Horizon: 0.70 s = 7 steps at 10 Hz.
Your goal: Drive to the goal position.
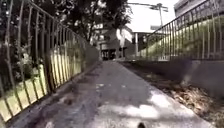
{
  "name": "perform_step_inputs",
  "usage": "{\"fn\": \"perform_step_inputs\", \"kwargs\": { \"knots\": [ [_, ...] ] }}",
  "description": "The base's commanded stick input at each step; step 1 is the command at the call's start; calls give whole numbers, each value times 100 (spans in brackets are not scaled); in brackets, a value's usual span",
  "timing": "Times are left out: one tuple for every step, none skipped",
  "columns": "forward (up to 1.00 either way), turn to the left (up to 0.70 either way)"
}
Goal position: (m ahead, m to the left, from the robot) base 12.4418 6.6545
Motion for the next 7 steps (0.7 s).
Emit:
{"fn": "perform_step_inputs", "kwargs": {
  "knots": [
    [50, 0],
    [50, 0],
    [50, 0],
    [50, 0],
    [50, 0],
    [50, 0],
    [50, 0]
  ]
}}
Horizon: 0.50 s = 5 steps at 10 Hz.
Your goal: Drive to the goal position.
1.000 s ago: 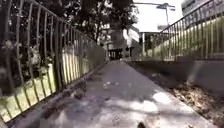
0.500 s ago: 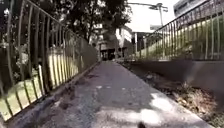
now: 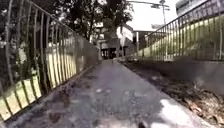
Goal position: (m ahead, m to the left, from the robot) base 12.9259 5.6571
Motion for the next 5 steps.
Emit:
{"fn": "perform_step_inputs", "kwargs": {
  "knots": [
    [50, 0],
    [50, 0],
    [50, 0],
    [50, 0],
    [50, 0]
  ]
}}
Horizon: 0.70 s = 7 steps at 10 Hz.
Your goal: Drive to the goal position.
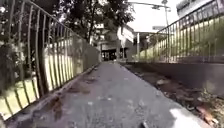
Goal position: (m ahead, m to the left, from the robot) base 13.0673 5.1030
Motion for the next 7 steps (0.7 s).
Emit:
{"fn": "perform_step_inputs", "kwargs": {
  "knots": [
    [50, 0],
    [50, 0],
    [50, 0],
    [50, 0],
    [50, 0],
    [50, 0],
    [50, 0]
  ]
}}
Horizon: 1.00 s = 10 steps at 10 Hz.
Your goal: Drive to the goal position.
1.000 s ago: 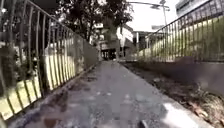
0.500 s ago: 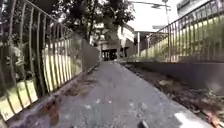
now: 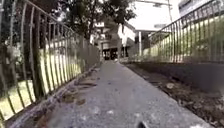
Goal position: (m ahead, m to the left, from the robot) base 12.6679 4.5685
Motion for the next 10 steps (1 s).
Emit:
{"fn": "perform_step_inputs", "kwargs": {
  "knots": [
    [50, 0],
    [50, 0],
    [50, 0],
    [50, 0],
    [50, 0],
    [50, 0],
    [50, 0],
    [50, 0],
    [50, 0],
    [50, 0]
  ]
}}
